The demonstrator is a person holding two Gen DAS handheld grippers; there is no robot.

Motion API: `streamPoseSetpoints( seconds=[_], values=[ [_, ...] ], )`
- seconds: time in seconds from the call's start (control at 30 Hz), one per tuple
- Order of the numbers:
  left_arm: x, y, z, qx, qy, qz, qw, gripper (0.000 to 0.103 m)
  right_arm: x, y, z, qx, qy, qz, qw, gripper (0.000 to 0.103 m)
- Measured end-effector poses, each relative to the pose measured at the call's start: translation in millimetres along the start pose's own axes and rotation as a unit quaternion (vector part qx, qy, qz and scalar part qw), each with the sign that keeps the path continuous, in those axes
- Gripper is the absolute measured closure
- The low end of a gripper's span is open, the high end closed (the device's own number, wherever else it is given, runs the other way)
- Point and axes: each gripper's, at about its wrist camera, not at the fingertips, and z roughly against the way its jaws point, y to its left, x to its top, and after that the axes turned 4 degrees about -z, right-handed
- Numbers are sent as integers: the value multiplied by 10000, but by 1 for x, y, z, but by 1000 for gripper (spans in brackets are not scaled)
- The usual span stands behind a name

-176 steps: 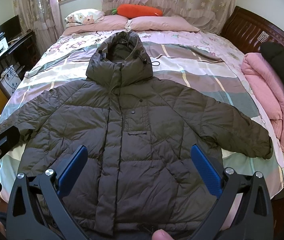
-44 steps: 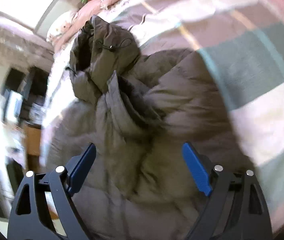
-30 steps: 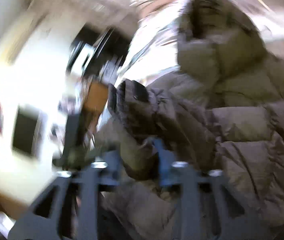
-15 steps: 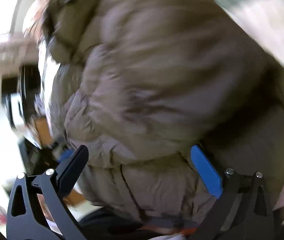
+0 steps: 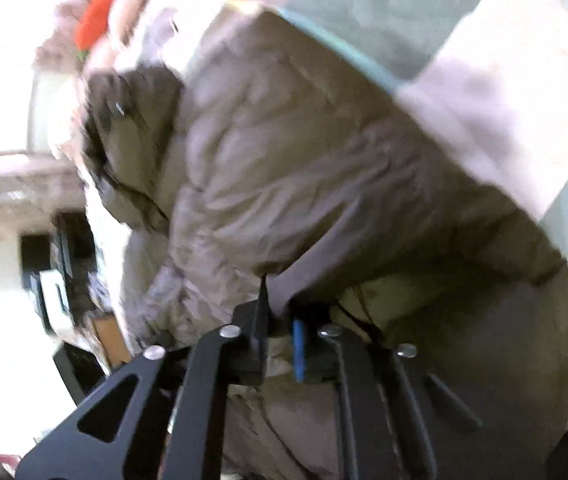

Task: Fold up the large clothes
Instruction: 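Grasp the cuff of the other sleeve with the left tool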

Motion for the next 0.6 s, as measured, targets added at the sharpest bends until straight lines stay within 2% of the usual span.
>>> streamPoseSetpoints(
  seconds=[0.07, 0.1, 0.13, 0.2, 0.23, 0.3, 0.37, 0.47, 0.53, 0.57, 0.6],
  values=[
    [8, -13, 11, 190, -370, -296, 9987, 81, 0, 12, 13, 150, -308, 356, 9988, 94],
    [12, -19, 16, 293, -545, -415, 9972, 81, 0, 19, 15, 85, -309, 602, 9977, 89],
    [15, -20, 21, 362, -631, -467, 9963, 81, -2, 29, 12, -217, -177, 1025, 9943, 82],
    [22, -22, 22, 409, -727, -446, 9955, 76, -11, 41, -7, -842, 319, 1586, 9832, 30],
    [25, -20, 21, 363, -709, -368, 9961, 75, -14, 39, -12, -959, 512, 1603, 9811, 24],
    [29, -17, 12, 300, -622, -151, 9975, 75, -21, 27, -22, -905, 972, 1358, 9818, 24],
    [27, -10, 10, 316, -561, -49, 9979, 75, -22, 22, -18, -833, 1106, 1212, 9829, 24],
    [27, -7, 4, 411, -461, -55, 9981, 75, -17, 28, 11, -982, 268, 1424, 9846, 25],
    [29, -4, 1, 414, -411, -42, 9983, 75, -13, 26, 17, -975, -24, 1312, 9865, 27],
    [30, -3, -1, 422, -406, -43, 9983, 75, -9, 20, 13, -925, 0, 1167, 9888, 46],
    [31, -3, -2, 453, -401, -56, 9981, 76, -7, 17, 8, -932, 50, 1081, 9898, 71]
  ],
)
